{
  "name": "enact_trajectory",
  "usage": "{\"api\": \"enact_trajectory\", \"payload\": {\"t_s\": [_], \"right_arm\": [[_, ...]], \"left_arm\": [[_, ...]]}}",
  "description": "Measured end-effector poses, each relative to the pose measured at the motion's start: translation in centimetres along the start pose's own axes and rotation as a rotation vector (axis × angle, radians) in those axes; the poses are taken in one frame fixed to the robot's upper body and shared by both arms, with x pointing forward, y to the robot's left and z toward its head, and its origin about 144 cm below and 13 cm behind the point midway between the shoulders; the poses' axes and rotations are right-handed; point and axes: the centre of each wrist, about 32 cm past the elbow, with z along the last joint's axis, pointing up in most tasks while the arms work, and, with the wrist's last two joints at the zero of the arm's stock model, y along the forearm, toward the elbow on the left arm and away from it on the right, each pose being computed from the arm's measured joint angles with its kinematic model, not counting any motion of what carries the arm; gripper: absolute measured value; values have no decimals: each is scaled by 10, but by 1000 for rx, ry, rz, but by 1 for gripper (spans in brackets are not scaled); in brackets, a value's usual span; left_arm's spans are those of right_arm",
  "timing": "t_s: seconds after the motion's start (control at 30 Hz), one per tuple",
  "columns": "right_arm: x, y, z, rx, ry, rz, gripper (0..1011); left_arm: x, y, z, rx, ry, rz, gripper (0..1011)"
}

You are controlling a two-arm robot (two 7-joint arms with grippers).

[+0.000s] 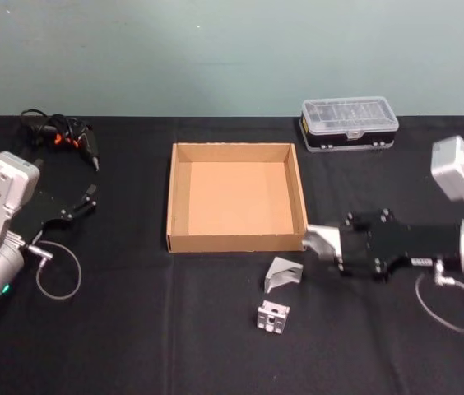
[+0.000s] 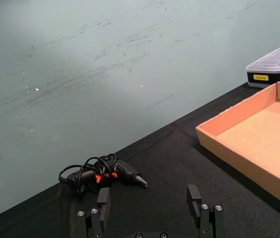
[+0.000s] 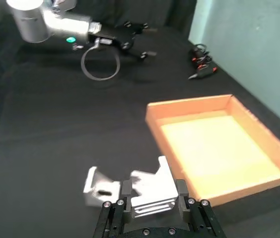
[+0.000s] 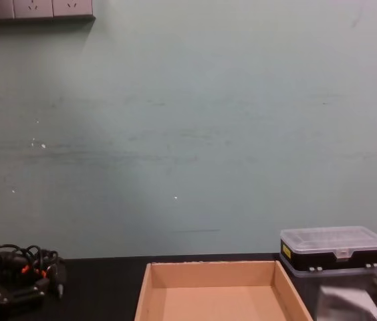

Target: Use one hand to pick up the angle iron from the table and place it into the box.

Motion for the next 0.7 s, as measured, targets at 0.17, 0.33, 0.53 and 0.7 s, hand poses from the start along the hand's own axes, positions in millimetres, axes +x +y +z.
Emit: {"api": "enact_trajectory", "payload": {"t_s": [0.17, 0.33, 0.53, 0.7], "right_arm": [[22, 20, 14, -9, 3, -1, 531], [41, 46, 25, -25, 3, 0, 531], [59, 81, 32, -48, 37, -28, 531], [66, 97, 28, -65, 87, -72, 531]], "left_arm": [[0, 0, 0, 0, 0, 0, 1011], [0, 0, 0, 0, 0, 0, 1011], [0, 0, 0, 0, 0, 0, 1011], [0, 0, 0, 0, 0, 0, 1011]]}}
